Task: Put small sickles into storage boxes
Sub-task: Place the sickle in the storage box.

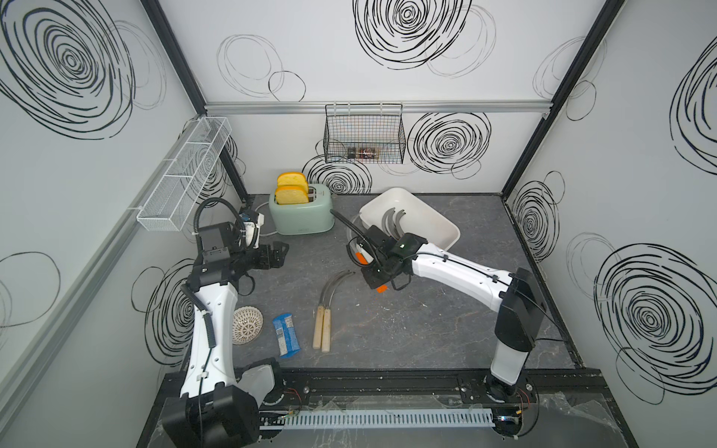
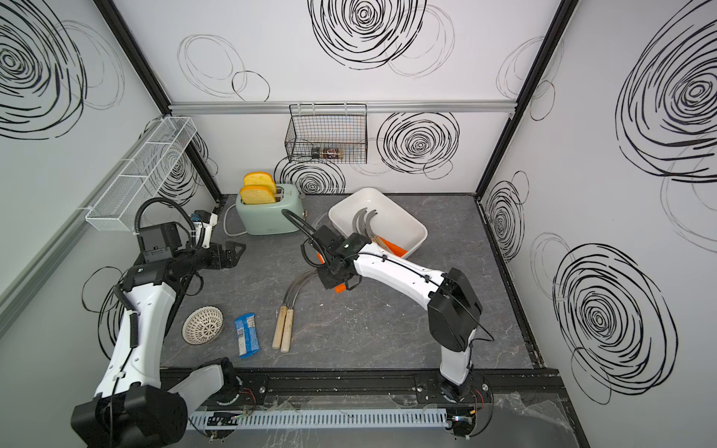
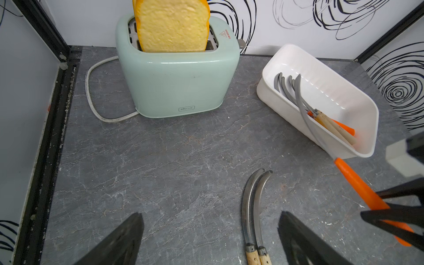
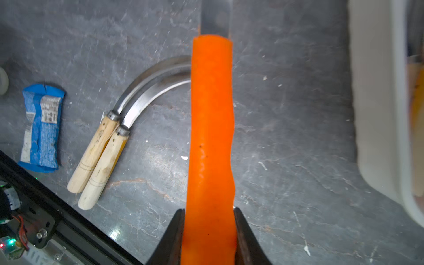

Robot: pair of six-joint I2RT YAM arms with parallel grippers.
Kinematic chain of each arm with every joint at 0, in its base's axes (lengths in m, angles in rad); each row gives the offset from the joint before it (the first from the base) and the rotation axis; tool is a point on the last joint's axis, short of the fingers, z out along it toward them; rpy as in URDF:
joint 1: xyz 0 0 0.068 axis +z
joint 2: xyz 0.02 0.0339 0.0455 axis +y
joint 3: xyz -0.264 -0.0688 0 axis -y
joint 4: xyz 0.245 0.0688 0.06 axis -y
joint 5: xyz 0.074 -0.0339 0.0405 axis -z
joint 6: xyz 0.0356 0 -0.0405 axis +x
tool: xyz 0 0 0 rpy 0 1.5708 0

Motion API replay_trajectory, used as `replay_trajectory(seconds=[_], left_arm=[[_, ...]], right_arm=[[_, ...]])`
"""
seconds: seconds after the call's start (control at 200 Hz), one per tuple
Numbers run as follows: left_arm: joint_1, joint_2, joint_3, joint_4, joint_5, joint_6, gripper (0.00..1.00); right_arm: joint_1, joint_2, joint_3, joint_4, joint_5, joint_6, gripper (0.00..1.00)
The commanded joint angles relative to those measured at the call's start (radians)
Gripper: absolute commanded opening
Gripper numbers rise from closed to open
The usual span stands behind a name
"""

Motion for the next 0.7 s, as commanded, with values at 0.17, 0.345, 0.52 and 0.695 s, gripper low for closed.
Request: replay_trajectory(seconds=[0.17,0.345,0.52,0.695], left_arm=[[0.007,-0.002,0.026,0.014,0.041,0.047,0.96],[-0.007,-0.001,0.025,0.014,0.039,0.063,0.96],[-0.021,0.004,0.022,0.006,0.048,0.076,0.96],[-0.028,0.011,0.020,0.005,0.052,0.078,0.96]], right_arm=[[-0.201,-0.058,0.001,-0.003,-0.045,-0.085,0.14],[-0.310,-0.022,0.038,-0.003,-0.043,-0.126,0.14],[-0.369,0.040,0.078,-0.004,-0.003,-0.158,0.15],[-0.411,0.107,0.098,0.011,0.027,-0.180,0.15]])
